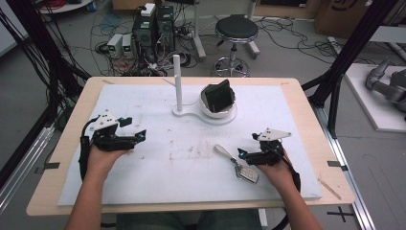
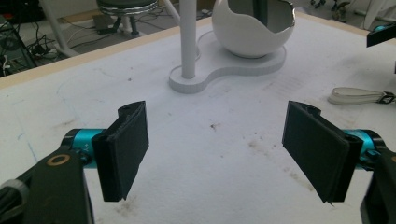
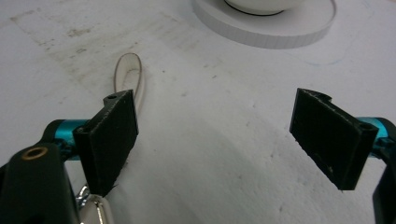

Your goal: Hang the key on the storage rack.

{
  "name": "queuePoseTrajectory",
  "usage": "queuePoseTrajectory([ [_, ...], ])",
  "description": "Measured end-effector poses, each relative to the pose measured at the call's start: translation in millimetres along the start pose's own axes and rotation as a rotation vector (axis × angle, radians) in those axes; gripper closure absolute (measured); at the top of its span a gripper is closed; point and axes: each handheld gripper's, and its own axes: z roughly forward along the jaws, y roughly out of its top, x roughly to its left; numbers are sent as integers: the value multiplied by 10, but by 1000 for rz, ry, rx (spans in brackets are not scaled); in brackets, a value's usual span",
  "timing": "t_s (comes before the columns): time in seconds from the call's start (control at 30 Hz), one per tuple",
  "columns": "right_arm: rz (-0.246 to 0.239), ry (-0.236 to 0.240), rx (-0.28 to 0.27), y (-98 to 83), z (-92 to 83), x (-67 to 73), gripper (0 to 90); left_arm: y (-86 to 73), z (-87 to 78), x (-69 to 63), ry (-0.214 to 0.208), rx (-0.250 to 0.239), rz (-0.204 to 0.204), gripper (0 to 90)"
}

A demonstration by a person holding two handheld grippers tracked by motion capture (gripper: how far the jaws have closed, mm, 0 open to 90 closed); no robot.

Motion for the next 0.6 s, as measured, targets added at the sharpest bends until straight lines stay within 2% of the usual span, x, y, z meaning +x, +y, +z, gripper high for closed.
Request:
queuePoseTrajectory([
  [0.1, -16, 26, 20, 39, 70, 75, 154, -30, 6, 16, 7, 6, -10, 228],
  [0.23, -41, 62, 44, 76, 134, 174, 155, -46, 9, 17, 8, 14, -4, 228],
  [0.3, -52, 68, 51, 80, 146, 199, 155, -46, 15, 10, 7, 15, -3, 228],
  [0.4, -82, 81, 90, 72, 179, 259, 155, -50, 36, 1, 3, 19, 1, 228],
  [0.43, -95, 90, 112, 58, 194, 275, 169, -53, 44, -4, 2, 24, 3, 228],
  [0.5, -99, 99, 122, 49, 197, 286, 190, -58, 62, -11, -3, 34, 8, 228],
  [0.6, -124, 125, 149, 35, 203, 307, 277, -61, 75, -20, -8, 36, 11, 228],
])
